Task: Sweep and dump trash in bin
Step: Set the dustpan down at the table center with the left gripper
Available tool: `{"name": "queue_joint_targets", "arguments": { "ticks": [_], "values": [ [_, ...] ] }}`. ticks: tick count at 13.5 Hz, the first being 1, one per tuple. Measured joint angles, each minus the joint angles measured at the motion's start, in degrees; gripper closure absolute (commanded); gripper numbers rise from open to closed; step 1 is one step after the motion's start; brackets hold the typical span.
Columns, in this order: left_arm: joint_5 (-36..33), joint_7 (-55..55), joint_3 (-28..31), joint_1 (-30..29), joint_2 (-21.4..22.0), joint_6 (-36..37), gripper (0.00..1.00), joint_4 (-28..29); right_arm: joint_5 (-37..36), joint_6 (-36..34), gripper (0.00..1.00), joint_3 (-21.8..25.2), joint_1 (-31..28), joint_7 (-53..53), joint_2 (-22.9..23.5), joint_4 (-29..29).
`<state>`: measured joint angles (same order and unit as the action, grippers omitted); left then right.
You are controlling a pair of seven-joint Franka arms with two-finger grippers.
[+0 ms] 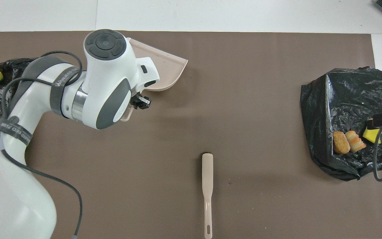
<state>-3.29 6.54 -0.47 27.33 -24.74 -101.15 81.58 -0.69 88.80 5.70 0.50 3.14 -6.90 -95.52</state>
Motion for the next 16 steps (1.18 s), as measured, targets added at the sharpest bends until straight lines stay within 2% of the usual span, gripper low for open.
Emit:
{"name": "queue_joint_targets", "arguments": {
  "ticks": [3,6,11,16],
  "values": [
    [1.4,9.7,0.1,3.8,-3.3,0.9,1.0,-5.5,-0.2,-1.2,0.0,-0.2,-0.1,0.0,2.3,2.7],
    [3.1,17.6,0.1,6.3,-7.0,0.8,1.0,-9.7,-0.6,-1.2,0.0,-3.3,-0.1,0.0,2.8,3.4],
    [3.3,26.8,0.4,10.8,-18.2,-3.3,1.0,-18.1,-0.6,-1.2,0.0,-3.7,-0.3,0.0,2.8,4.0],
    [4.9,27.1,0.1,12.5,-19.4,-5.1,1.0,-18.7,-0.6,-1.9,0.0,-3.7,-0.3,0.0,2.7,4.0]
  ]
}}
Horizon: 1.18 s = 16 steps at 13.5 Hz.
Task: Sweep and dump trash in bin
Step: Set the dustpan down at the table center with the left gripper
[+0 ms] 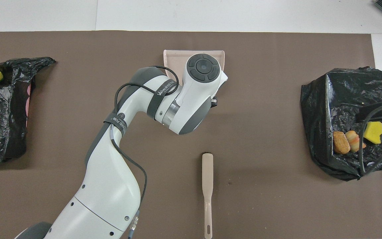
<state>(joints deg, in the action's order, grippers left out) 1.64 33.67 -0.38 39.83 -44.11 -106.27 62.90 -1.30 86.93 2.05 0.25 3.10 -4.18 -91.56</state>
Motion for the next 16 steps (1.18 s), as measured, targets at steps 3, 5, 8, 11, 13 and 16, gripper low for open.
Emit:
{"name": "queue_joint_targets", "arguments": {
  "ticks": [3,5,8,11,13,16],
  "values": [
    [1.3,0.0,0.1,0.4,-0.4,-1.1,1.0,0.5,0.0,0.0,0.0,0.2,-0.2,0.0,0.0,0.0],
    [1.4,0.0,0.1,0.4,-0.4,-1.1,0.83,0.7,0.2,-0.6,0.0,0.4,-0.3,0.0,0.0,0.0],
    [1.4,0.0,0.3,0.4,-0.4,-1.1,0.38,0.7,1.3,-1.3,0.0,0.8,-0.6,0.1,-0.2,0.0],
    [1.0,0.0,1.0,0.3,0.5,-1.2,0.06,0.7,1.4,-1.3,0.0,0.9,-0.6,0.2,-0.4,-0.2],
    [0.7,-0.1,1.8,0.1,3.5,-1.1,0.0,2.1,1.3,-1.3,0.0,0.9,-0.6,0.2,-0.6,-0.6],
    [0.1,-6.6,3.2,-2.6,13.3,-0.7,0.0,10.3,1.3,-1.3,0.0,0.8,-0.5,0.2,-0.7,-0.6]
  ]
}}
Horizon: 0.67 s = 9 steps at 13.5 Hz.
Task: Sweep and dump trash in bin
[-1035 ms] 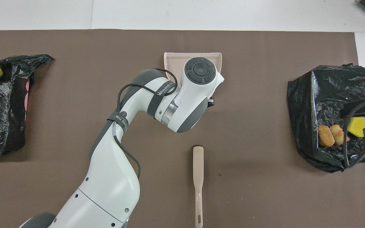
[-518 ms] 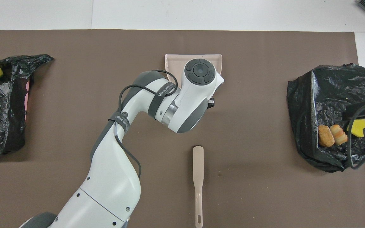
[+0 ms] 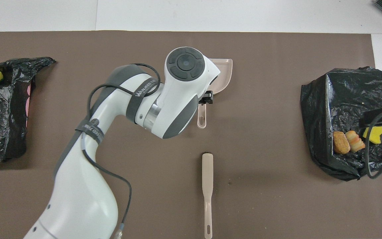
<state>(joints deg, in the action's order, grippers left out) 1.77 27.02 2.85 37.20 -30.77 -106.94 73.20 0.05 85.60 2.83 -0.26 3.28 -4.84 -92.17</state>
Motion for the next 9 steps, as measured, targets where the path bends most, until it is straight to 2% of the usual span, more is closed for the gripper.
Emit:
{"name": "queue_joint_targets", "arguments": {
  "ticks": [5,7,9],
  "values": [
    [0.0,-15.3,0.8,-10.2,18.6,2.6,0.0,14.3,0.0,0.0,0.0,-0.1,0.1,0.0,0.0,0.0],
    [0.0,-22.5,0.9,-14.7,24.7,6.2,0.0,16.9,0.0,0.0,0.0,-0.1,0.1,0.0,0.0,0.0],
    [-0.1,-29.1,1.0,-19.3,28.7,9.2,0.0,17.5,0.0,0.0,0.0,-0.1,0.1,0.0,0.0,0.0]
  ]
}}
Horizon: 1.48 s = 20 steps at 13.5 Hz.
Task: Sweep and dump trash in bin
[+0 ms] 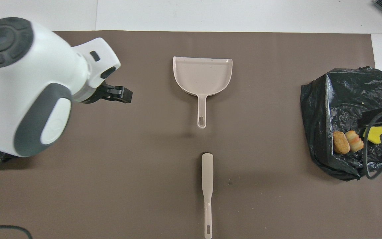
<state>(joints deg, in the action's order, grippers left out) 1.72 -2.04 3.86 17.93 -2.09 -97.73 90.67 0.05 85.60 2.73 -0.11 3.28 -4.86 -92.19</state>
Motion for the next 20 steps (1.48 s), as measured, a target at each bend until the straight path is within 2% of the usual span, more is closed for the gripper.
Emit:
{"name": "queue_joint_targets", "arguments": {
  "ticks": [3,7,10,15,20],
  "values": [
    [0.0,-9.6,0.1,-6.6,4.8,5.5,0.0,-0.1,0.0,0.0,0.0,0.0,0.0,0.0,0.0,0.0],
    [0.0,-11.6,0.2,-9.6,8.1,11.9,0.0,-0.1,0.0,0.0,0.0,-0.2,0.0,0.0,0.0,0.0],
    [0.0,-11.7,0.2,-9.7,7.5,12.1,0.0,-1.5,0.0,0.0,0.0,-0.3,0.2,0.0,0.0,0.0],
    [0.0,-11.6,0.4,-10.0,3.5,14.6,0.0,-6.7,0.0,0.0,0.0,-0.3,0.3,0.0,0.0,-0.1],
    [-0.1,-11.6,0.7,-11.6,3.2,15.6,0.0,-7.7,0.0,0.0,0.0,-0.2,0.2,0.0,-0.1,-0.2]
  ]
}}
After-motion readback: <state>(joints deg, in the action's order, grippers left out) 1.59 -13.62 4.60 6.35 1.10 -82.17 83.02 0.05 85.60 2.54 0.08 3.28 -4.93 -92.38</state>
